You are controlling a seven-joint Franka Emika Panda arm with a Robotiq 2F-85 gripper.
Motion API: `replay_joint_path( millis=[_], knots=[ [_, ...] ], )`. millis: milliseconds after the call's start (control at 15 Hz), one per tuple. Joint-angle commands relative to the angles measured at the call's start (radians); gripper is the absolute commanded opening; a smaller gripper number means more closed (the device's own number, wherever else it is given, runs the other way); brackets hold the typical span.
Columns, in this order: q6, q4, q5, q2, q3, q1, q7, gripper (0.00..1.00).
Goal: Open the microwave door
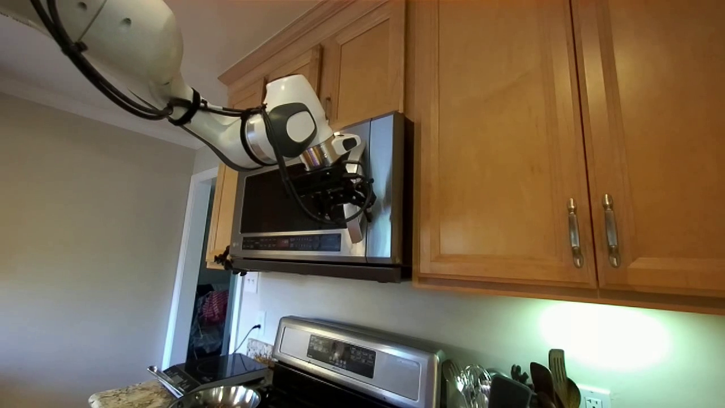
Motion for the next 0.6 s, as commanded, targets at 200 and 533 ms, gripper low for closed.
replay_joint_path(
  millis=[200,533],
  knots=[
    [0.047,0.078,0.065,0.060,0.006,0.017,-0.022,1.00],
    [0.051,0.113,0.112,0.089,0.005,0.023,-0.032,0.74]
  ],
)
